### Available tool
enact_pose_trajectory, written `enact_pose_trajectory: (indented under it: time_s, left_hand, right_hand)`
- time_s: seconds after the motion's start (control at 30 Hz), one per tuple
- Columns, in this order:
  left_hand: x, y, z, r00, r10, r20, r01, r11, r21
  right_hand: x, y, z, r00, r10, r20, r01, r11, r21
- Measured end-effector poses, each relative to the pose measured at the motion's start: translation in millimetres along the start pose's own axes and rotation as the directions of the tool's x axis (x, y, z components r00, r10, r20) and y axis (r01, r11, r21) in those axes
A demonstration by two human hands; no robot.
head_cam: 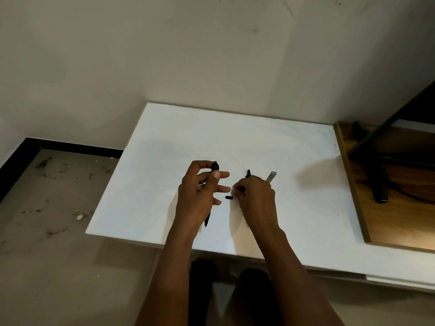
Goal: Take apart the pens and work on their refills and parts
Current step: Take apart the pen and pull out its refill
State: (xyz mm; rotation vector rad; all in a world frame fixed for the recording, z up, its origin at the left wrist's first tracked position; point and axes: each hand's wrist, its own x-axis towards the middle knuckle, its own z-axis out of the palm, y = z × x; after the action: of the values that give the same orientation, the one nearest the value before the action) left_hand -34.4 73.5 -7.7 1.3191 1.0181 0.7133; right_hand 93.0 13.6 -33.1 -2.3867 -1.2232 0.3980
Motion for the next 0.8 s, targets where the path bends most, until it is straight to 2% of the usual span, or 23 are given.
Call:
enact_pose_trajectory:
  time_s: [0.2, 0.3, 0.37, 0.43, 0.5, 0.57, 0.67, 0.8]
  left_hand:
    - [0, 2, 2, 1.0, -0.019, 0.017, 0.019, 1.0, 0.002]
    - [0, 4, 3, 1.0, -0.029, 0.008, 0.029, 0.999, 0.022]
    - [0, 3, 3, 1.0, -0.029, -0.009, 0.03, 0.999, 0.043]
    - [1, 2, 3, 1.0, -0.025, -0.019, 0.026, 0.996, 0.082]
    - [2, 0, 4, 1.0, -0.012, -0.02, 0.015, 0.99, 0.139]
    - [3, -2, 6, 1.0, 0.001, -0.019, 0.002, 0.983, 0.185]
    - [3, -3, 7, 1.0, 0.008, -0.017, -0.004, 0.978, 0.21]
    - [3, -3, 9, 1.0, 0.016, -0.019, -0.011, 0.975, 0.222]
  right_hand:
    - [0, 0, 7, 1.0, -0.016, 0.008, 0.016, 0.997, -0.076]
    - [-1, -3, 6, 1.0, -0.011, -0.008, 0.01, 0.999, -0.041]
    - [-1, -6, 1, 0.993, -0.01, -0.114, 0.022, 0.994, 0.105]
    - [-1, -9, -8, 0.976, 0.027, -0.215, 0.053, 0.933, 0.356]
    - [-1, -10, -18, 0.977, 0.085, -0.198, 0.046, 0.817, 0.575]
    - [-1, -8, -25, 0.984, 0.107, -0.14, 0.023, 0.71, 0.704]
    - [-1, -5, -29, 0.994, 0.079, -0.08, 0.015, 0.606, 0.795]
    - [-1, -2, -32, 0.999, 0.033, -0.043, 0.014, 0.617, 0.787]
